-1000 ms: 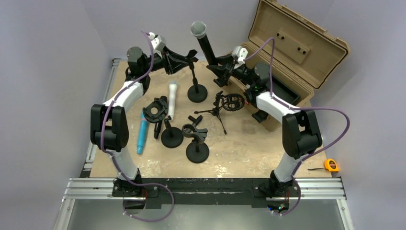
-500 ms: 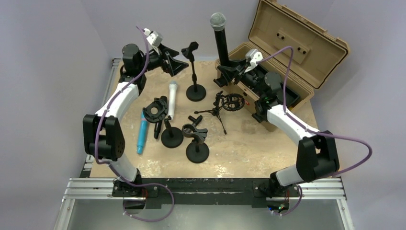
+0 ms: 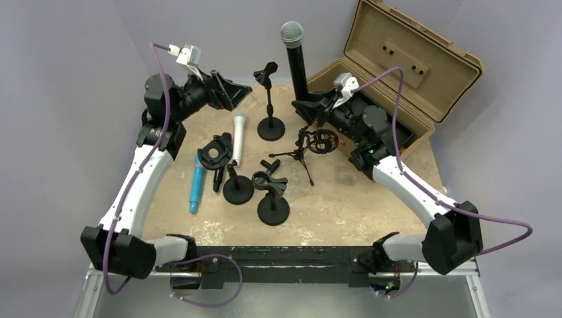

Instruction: Remove the microphone from the stand

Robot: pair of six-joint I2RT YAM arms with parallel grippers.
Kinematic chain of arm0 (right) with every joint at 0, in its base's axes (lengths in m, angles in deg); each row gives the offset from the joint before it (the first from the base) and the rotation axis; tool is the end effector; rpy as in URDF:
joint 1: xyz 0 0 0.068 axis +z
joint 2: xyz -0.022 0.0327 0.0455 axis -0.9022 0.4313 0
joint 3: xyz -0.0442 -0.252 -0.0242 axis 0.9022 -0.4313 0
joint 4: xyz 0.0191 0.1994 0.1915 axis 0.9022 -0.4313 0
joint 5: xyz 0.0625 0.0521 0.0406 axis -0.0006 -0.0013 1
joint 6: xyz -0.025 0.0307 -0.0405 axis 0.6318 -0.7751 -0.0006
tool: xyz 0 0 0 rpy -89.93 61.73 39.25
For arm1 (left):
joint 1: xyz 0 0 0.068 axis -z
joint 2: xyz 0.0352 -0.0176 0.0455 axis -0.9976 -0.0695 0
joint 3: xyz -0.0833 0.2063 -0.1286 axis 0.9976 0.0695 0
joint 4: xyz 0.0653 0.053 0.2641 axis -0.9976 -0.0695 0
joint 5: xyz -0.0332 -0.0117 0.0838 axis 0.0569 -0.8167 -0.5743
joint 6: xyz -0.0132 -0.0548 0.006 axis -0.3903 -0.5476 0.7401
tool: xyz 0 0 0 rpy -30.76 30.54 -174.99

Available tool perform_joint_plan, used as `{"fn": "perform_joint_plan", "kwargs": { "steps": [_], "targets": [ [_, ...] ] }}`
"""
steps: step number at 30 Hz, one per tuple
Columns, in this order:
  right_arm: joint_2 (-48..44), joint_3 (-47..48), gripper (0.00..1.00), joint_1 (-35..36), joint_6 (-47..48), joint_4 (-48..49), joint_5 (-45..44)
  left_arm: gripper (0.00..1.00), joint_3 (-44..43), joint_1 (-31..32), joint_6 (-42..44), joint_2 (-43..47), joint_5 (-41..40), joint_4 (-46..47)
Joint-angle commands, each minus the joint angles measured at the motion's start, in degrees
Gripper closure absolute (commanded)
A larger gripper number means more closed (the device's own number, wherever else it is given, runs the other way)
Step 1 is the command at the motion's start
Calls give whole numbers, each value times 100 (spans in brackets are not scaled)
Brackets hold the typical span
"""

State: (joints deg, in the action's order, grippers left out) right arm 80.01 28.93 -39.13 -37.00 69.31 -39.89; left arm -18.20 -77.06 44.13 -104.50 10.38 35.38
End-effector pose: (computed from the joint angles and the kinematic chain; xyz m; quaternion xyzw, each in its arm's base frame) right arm 0.2866 0.1540 0.3604 -0.2547 0.5409 0.3527 0.7198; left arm 0.3073 -0.0718 0.4232 0.1128 0.6773 -0.4196 0.5937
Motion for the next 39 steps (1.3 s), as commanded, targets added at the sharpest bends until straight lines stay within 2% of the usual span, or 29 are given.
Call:
{"fn": "perform_joint_plan", "kwargs": {
  "steps": [1, 4, 6, 8, 15, 25, 27, 30, 33, 37, 38, 39],
  "targets": [
    [-112, 274, 100, 563, -545, -172, -500, 8, 310, 684, -556, 774, -1126, -1089],
    [-96, 165, 100, 930, -1120, 148, -503, 4, 366, 1363, -369, 1223, -2006, -1339],
    [-87, 98, 100, 1161, -1474, 316, -581, 5, 402, 1555, -374, 1450, -2491, -1442],
    [-80, 79, 100, 1370, -1628, 384, -663, 5, 467, 1628, -402, 1612, -2640, -1456],
    [-12, -31, 100, 1989, -1876, 646, -840, 6, 537, 1735, -397, 1704, -2242, -1137],
    [318, 54, 100, 2316, -1957, 770, -753, 18, 429, 1811, -332, 1716, -1837, -834],
    [323, 81, 100, 2340, -1971, 777, -731, 27, 396, 1816, -299, 1696, -1895, -966],
    [322, 123, 100, 2410, -1971, 777, -722, 50, 337, 1816, -157, 1728, -2178, -1291],
    [299, 100, 100, 2479, -1976, 783, -766, 60, 326, 1821, 34, 1823, -2289, -1377],
    [312, 115, 100, 2576, -1970, 820, -750, 89, 150, 1819, 220, 1832, -2214, -1586],
    [319, 147, 98, 2594, -1950, 796, -738, 99, 116, 1821, 273, 1843, -2239, -1642],
    [330, 169, 85, 2612, -1917, 773, -721, 100, 88, 1821, 327, 1859, -2304, -1708]
  ]
}}
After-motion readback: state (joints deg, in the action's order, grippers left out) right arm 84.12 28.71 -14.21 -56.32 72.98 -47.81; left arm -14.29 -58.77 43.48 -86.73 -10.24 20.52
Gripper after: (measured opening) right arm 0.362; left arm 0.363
